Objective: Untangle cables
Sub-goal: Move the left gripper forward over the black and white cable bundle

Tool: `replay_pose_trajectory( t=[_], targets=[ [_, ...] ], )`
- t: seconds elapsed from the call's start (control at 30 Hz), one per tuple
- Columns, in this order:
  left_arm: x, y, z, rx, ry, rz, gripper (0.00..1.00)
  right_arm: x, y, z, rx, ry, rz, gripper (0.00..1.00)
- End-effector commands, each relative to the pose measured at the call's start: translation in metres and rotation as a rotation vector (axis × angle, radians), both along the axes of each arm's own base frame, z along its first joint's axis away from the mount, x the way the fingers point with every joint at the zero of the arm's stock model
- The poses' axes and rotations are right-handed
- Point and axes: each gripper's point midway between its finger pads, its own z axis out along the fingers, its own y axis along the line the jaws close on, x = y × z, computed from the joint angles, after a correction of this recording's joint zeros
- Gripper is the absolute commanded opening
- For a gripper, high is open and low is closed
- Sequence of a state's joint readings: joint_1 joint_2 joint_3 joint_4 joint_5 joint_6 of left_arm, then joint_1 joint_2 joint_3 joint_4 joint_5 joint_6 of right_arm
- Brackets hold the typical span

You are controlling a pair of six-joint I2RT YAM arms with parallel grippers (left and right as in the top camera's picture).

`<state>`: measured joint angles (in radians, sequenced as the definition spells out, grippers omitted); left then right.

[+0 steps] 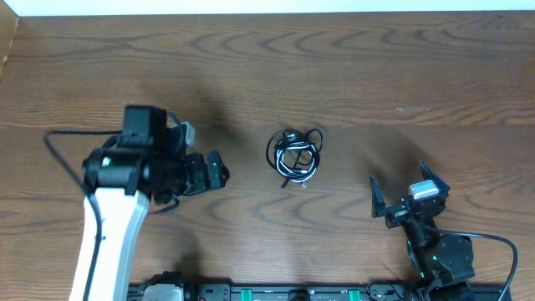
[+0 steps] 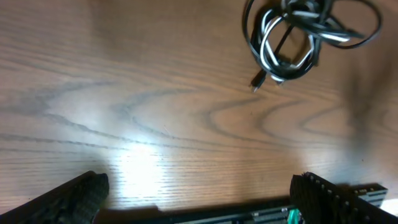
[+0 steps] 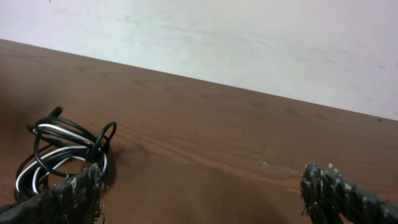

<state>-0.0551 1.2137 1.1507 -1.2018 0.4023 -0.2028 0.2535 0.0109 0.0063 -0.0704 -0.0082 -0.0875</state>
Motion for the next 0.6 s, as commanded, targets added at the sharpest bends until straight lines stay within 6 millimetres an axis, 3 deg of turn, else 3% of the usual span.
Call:
replay_pose_trajectory(
  t=[0.0, 0.07, 0.13, 0.27, 0.3, 0.57],
  targets=[
    [0.008, -0.007, -0.009, -0.034, 0.05, -0.007, 0.99, -0.001, 0.001, 0.0, 0.008, 0.001, 0.007, 0.99],
    [0.011, -0.008, -0.017, -0.041, 0.093, 0.006, 0.94, -0.001, 0.001, 0.0, 0.008, 0.001, 0.007, 0.99],
    [0.013, -0.008, -0.024, -0.044, 0.141, 0.043, 0.8, -0.001, 0.001, 0.0, 0.008, 0.001, 0.007, 0.99],
    [0.016, -0.009, -0.04, -0.043, 0.223, 0.091, 0.34, -0.001, 0.001, 0.0, 0.008, 0.001, 0.007, 0.99],
    [0.018, -0.009, -0.045, -0.043, 0.244, 0.102, 0.08, -0.001, 0.001, 0.0, 0.008, 0.001, 0.007, 0.99],
    [0.03, -0.027, -0.052, -0.049, 0.234, 0.12, 0.08, -0.001, 0.001, 0.0, 0.008, 0.001, 0.007, 0.99]
  ],
)
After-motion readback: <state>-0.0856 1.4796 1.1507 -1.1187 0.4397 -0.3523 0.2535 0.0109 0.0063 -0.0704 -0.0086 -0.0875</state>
